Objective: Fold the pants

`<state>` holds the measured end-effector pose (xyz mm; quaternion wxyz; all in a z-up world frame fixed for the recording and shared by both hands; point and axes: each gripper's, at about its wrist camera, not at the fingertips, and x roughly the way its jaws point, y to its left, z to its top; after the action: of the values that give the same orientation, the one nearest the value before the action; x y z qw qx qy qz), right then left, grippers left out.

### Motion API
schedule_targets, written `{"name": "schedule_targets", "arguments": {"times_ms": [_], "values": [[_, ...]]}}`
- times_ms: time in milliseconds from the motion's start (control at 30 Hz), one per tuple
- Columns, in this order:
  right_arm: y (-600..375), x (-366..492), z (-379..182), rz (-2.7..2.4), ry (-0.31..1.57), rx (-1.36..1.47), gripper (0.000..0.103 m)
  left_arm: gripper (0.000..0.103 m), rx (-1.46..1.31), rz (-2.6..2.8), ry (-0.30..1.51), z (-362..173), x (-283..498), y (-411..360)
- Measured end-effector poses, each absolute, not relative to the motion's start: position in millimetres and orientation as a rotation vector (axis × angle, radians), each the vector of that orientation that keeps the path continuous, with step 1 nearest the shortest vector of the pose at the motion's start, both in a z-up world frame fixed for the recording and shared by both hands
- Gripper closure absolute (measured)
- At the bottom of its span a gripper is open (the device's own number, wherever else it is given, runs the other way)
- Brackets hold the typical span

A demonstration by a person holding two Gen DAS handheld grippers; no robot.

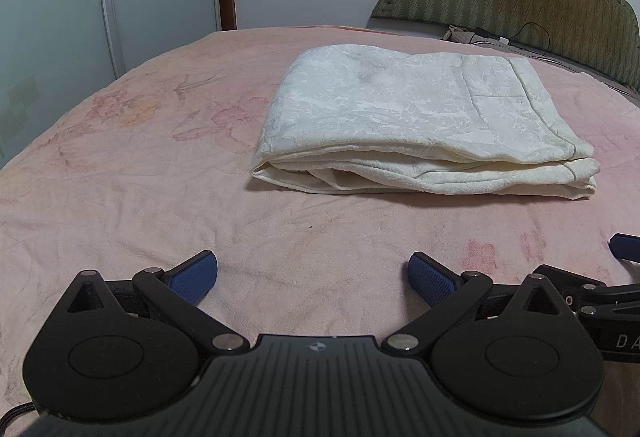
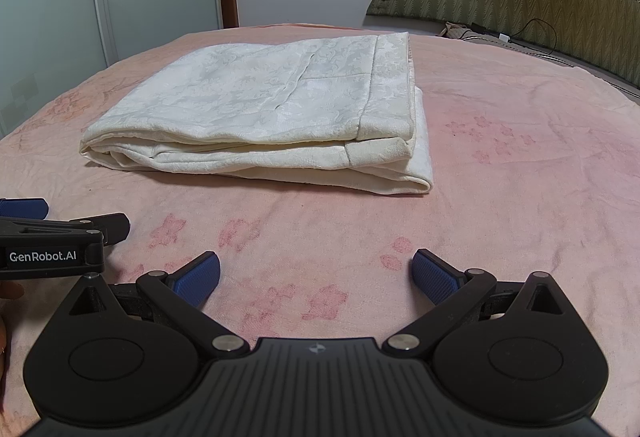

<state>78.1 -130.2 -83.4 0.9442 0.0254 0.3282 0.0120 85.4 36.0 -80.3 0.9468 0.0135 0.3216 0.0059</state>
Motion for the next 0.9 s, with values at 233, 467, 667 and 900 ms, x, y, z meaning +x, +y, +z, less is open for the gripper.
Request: {"name": "schedule_targets", "arguments": {"times_ms": [233,467,667,900], "values": [[-128.5,78.1,-83.5,0.021,0.669,0.040,0.000,0.000,0.029,0.012,0.654,-80.3,85.4,36.2],[-144.6,74.5,-81.8,0.028,0.668,0.053,0.000,0.000,0.030,0.012,0.654,-80.3,85.6,36.4],[-142.7,74.4,-77.9,-0.019,0.671,0.065,0.000,0.000,0.028,0.011,0.654,-80.6,85.8,37.2],[-137.9,72.8,-78.9,-0.022,0.669,0.068,0.000,0.000,0.028,0.011,0.653,-80.6,85.6,37.3]]}}
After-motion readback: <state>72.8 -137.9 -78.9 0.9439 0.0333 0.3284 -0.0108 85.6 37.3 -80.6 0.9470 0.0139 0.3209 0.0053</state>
